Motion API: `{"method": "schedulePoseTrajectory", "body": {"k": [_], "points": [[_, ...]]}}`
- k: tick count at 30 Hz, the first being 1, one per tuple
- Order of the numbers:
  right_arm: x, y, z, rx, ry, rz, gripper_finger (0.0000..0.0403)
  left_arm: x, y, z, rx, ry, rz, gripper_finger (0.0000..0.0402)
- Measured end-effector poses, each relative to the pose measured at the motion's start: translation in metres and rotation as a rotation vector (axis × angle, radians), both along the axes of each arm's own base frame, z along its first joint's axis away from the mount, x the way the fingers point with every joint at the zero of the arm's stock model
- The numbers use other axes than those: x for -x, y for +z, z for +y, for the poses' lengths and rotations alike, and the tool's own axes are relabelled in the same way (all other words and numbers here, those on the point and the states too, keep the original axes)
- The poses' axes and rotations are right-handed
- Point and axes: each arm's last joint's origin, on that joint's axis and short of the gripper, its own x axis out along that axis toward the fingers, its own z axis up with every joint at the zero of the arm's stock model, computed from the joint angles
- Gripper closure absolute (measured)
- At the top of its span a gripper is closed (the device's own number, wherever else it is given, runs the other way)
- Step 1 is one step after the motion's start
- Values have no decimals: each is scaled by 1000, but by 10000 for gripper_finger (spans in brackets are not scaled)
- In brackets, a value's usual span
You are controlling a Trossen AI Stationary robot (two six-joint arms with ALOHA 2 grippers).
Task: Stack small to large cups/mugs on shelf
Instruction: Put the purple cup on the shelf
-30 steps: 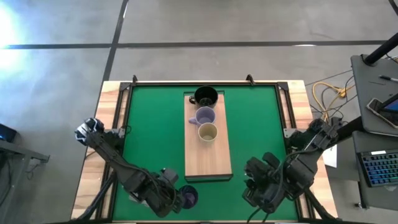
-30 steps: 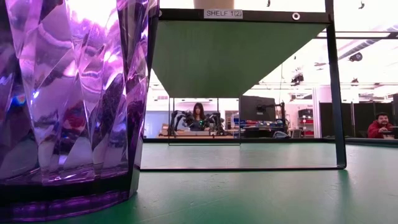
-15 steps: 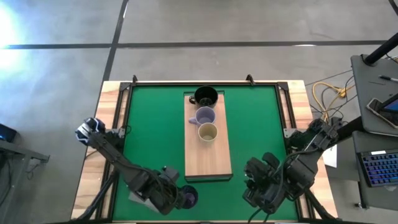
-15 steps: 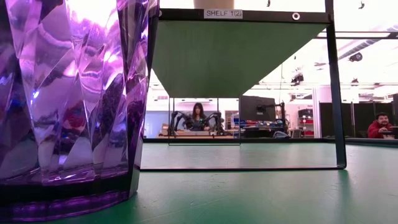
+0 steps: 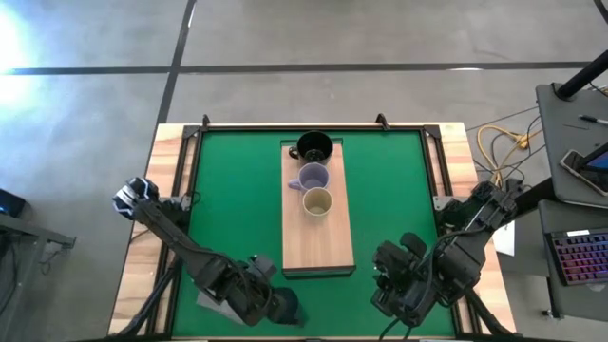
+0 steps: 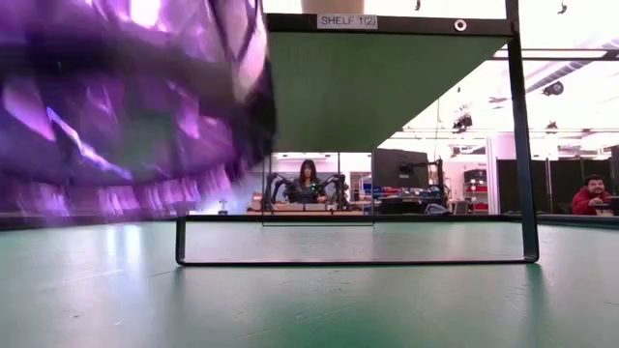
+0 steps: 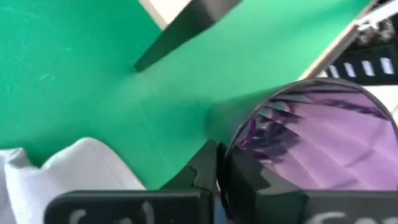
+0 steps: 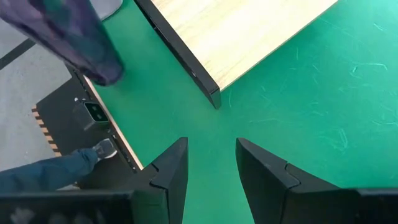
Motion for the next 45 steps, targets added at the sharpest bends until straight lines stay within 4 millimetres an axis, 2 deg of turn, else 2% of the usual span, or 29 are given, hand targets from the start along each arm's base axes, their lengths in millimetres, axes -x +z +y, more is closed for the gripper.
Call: {"method": "schedulePoseTrajectory", "body": {"k": [6, 10, 15, 18, 25, 31, 34, 38, 45], "points": [[0, 0, 0, 6, 14, 2, 275, 8, 48, 6, 55, -44, -114, 400], [0, 0, 0, 11, 24, 3, 275, 11, 83, 14, 14, -48, -241, 401], [3, 4, -3, -1, 20, -8, 275, 9, 123, 42, -107, -41, -292, 401], [7, 10, -7, -9, -5, -38, 275, 12, 137, 62, -192, -20, -260, 401], [10, 21, -10, -47, -48, -121, 285, 6, 141, 94, -297, 1, -192, 401], [-10, 20, -7, -78, -21, -216, 321, -7, 135, 110, -331, -11, -161, 401], [-21, 15, -11, -52, -28, -263, 346, -11, 134, 115, -331, -22, -149, 401], [-29, 7, -22, -14, -54, -239, 384, -16, 130, 117, -341, -25, -137, 401], [-52, -16, -37, -16, -40, -202, 394, -21, 131, 117, -329, -34, -163, 402]]}}
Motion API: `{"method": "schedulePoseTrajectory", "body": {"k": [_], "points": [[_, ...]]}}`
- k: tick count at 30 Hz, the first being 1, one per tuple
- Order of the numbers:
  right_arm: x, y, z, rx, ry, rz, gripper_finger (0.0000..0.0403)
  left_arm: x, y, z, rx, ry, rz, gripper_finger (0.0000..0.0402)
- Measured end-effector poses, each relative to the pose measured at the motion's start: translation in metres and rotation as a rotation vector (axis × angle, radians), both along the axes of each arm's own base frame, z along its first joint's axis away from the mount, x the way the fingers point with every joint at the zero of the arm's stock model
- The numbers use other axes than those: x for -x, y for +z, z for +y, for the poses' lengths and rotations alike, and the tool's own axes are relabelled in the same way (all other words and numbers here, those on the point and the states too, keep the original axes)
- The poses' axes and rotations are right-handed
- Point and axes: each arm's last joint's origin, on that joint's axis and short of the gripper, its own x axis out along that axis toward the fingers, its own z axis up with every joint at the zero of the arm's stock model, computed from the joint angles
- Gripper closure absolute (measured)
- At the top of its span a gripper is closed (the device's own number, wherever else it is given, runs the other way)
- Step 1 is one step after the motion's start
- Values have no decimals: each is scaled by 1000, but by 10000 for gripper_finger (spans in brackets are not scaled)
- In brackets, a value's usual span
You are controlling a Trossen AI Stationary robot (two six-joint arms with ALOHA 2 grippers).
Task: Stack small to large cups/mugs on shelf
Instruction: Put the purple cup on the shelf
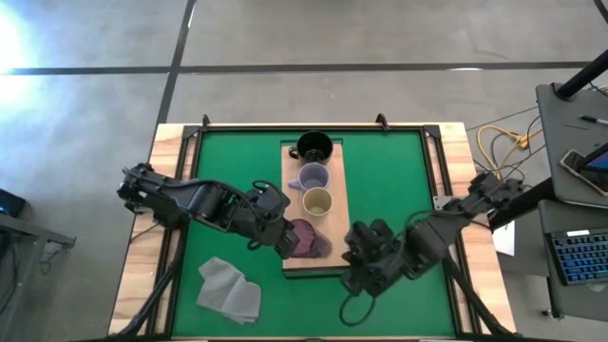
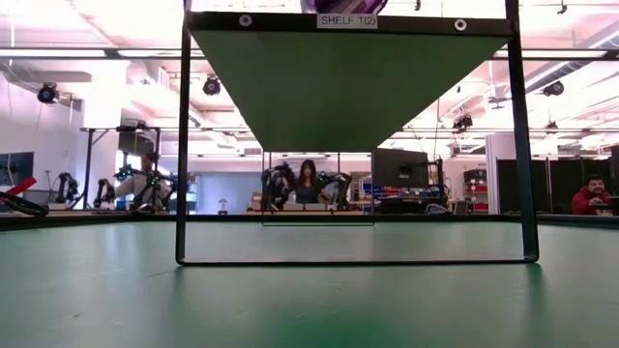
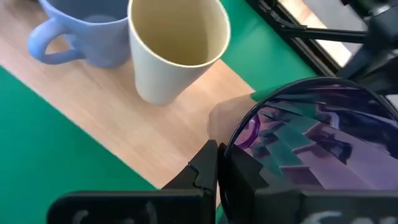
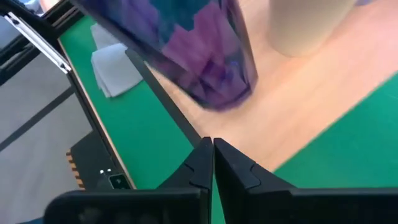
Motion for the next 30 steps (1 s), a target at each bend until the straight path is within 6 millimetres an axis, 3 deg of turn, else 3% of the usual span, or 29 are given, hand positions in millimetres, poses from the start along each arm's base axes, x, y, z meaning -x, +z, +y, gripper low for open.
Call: {"method": "schedulePoseTrajectory", "body": {"k": [11, 19, 30], "points": [[-16, -28, -10, -3, 19, 13, 394, -7, -8, 0, 0, 3, 26, 402], [-19, -34, -13, 9, 18, 20, 394, -24, -18, -1, 0, -18, 24, 402], [-28, -49, -17, 3, 32, -3, 394, -26, -17, 2, -7, -28, 8, 401]]}}
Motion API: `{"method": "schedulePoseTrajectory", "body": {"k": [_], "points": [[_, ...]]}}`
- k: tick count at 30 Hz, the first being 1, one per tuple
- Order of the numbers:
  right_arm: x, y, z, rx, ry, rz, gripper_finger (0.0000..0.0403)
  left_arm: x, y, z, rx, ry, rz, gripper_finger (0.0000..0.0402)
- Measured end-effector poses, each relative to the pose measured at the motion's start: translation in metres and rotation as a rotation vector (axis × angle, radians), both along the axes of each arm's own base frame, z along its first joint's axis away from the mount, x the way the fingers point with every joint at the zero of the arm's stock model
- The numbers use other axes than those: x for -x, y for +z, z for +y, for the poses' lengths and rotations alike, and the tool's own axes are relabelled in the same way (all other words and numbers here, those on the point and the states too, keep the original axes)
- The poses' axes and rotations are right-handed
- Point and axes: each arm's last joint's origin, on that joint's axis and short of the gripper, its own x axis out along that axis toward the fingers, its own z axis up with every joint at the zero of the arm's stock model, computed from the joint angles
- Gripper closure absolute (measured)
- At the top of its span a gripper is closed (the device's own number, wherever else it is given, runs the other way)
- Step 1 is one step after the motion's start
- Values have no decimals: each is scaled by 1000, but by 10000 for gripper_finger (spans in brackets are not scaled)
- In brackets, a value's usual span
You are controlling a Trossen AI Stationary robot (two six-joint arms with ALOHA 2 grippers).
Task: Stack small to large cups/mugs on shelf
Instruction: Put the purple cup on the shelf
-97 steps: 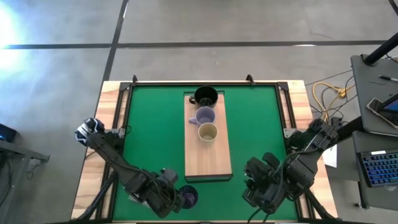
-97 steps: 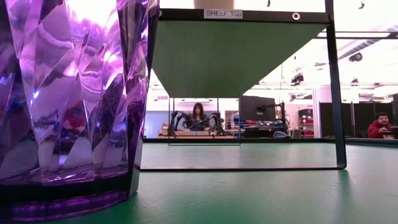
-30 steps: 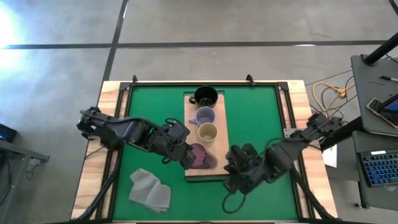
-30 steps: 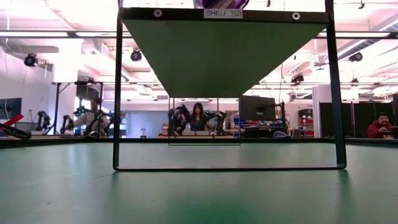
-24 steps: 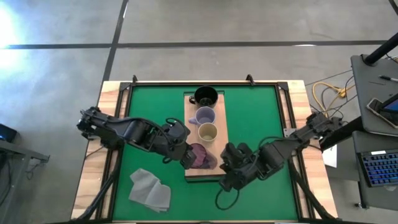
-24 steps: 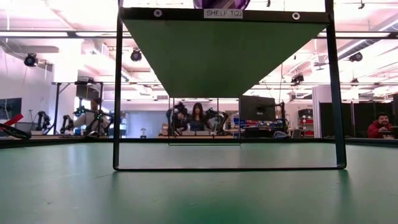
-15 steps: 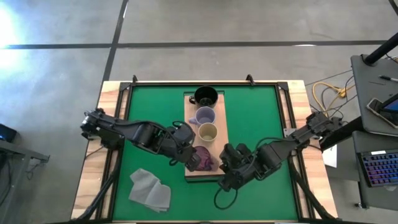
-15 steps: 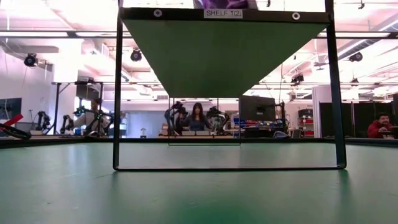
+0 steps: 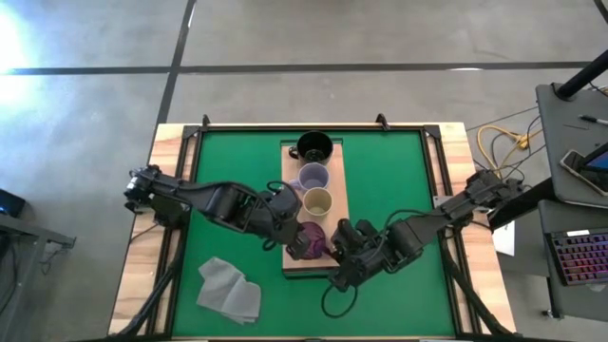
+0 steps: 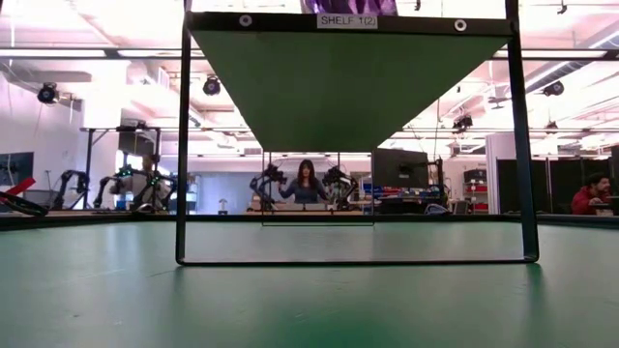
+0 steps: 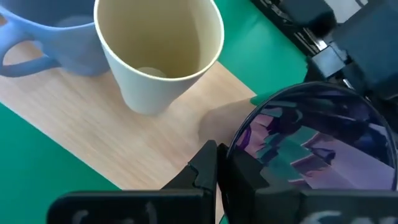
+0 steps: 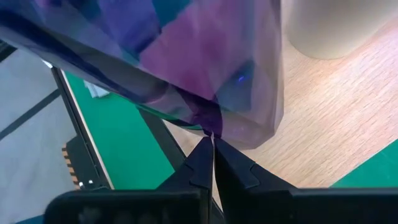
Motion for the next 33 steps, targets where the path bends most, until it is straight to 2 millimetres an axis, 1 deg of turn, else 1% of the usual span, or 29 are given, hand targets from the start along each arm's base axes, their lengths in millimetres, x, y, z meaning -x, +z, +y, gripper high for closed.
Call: {"method": "schedulePoseTrajectory", "body": {"k": [4, 12, 17, 22, 29, 33], "points": [[-1, -2, -2, 2, 19, 15, 394, -1, 1, 0, 15, -6, -13, 389], [-3, -3, -6, 13, 17, 15, 394, -1, 2, -1, 25, -10, -18, 316], [-3, -3, -5, 13, 18, 16, 394, -1, 2, 1, 19, -9, -18, 285], [-2, -2, -5, 5, 9, 13, 394, -2, 3, 2, 13, -9, -27, 270], [1, 2, -7, 2, 8, 7, 394, 2, 18, 3, 1, -33, -76, 266], [6, 7, -10, 7, 2, 6, 394, 4, 23, 4, 2, -34, -92, 266]]}}
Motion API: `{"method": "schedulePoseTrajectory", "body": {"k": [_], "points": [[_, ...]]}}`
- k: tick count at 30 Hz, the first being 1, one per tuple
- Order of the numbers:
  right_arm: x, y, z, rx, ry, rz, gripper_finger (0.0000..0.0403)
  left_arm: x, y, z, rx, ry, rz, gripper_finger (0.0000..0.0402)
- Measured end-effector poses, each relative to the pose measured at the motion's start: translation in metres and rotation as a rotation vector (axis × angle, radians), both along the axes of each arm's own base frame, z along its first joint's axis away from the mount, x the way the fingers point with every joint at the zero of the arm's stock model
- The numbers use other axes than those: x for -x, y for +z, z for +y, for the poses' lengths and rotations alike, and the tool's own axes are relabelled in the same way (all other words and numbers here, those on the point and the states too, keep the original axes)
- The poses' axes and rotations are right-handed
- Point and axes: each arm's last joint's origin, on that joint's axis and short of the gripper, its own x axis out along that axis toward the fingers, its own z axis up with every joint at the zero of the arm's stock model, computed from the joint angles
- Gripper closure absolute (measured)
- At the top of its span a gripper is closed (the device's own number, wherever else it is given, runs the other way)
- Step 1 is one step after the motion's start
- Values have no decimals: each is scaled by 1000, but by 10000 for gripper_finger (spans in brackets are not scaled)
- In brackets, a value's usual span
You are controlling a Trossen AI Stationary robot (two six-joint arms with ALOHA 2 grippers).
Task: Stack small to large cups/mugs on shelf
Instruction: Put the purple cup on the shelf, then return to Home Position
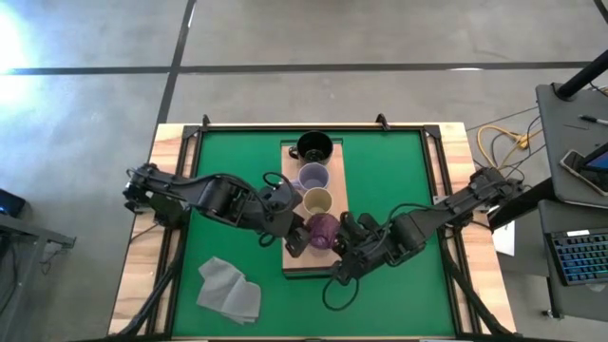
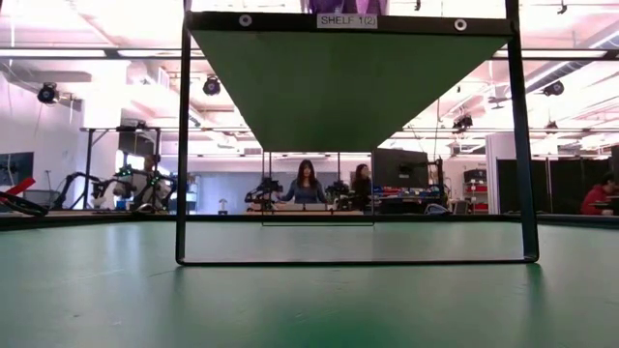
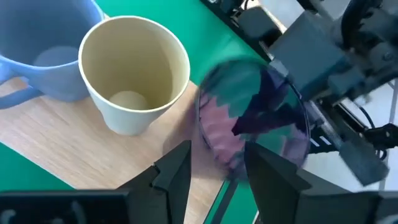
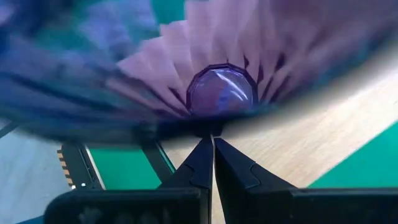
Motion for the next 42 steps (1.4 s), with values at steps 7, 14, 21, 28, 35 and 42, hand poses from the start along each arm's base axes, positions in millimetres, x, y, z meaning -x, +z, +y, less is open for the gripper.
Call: {"method": "schedulePoseTrajectory", "body": {"k": [7, 14, 21, 28, 35, 42], "points": [[10, 14, -7, 27, -30, -47, 394, 6, 4, 2, -4, -4, -3, 266], [19, 24, -14, 50, -41, -62, 394, 24, 14, 7, -14, 11, -7, 266], [19, 22, -14, 50, -43, -62, 394, 38, 23, 8, -42, 40, -50, 266], [15, 20, -16, 45, -39, -80, 394, 40, 25, 8, -44, 42, -56, 266], [17, 21, -18, 75, -14, -62, 394, 39, 23, 6, -45, 38, -50, 266], [41, 43, -27, 123, -23, -105, 394, 60, 39, 3, -36, 10, -109, 268]]}}
